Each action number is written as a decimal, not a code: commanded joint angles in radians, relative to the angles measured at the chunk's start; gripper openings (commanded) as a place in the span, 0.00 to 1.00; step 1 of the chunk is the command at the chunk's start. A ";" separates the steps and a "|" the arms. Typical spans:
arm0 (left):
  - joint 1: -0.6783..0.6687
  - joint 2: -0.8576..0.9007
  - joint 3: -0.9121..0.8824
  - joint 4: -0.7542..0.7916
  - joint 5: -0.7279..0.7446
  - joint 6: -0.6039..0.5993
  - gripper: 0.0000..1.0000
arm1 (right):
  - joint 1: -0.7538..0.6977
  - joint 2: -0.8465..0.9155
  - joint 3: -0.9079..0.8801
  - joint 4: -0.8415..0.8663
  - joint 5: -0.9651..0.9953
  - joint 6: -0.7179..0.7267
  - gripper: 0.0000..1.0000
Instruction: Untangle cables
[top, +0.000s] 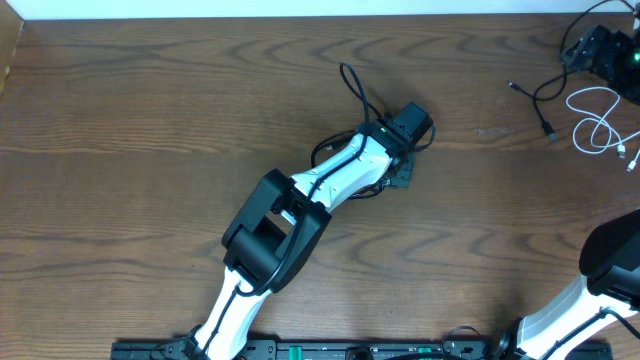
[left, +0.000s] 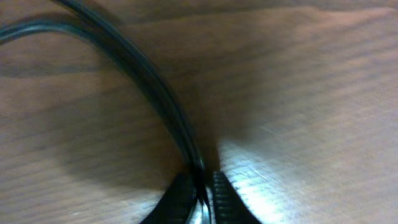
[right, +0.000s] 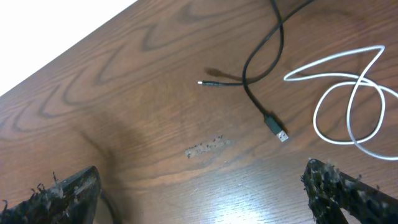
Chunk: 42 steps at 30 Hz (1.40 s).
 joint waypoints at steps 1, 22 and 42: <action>0.001 0.037 -0.012 -0.008 -0.088 -0.028 0.07 | 0.015 0.002 -0.005 -0.010 -0.103 -0.011 0.99; 0.477 -0.645 -0.010 0.279 0.695 -0.306 0.08 | 0.518 0.002 -0.006 0.113 -0.501 -0.077 0.93; 0.504 -0.645 -0.010 0.417 0.647 -0.661 0.08 | 0.708 0.002 -0.006 0.465 -0.772 -0.200 0.41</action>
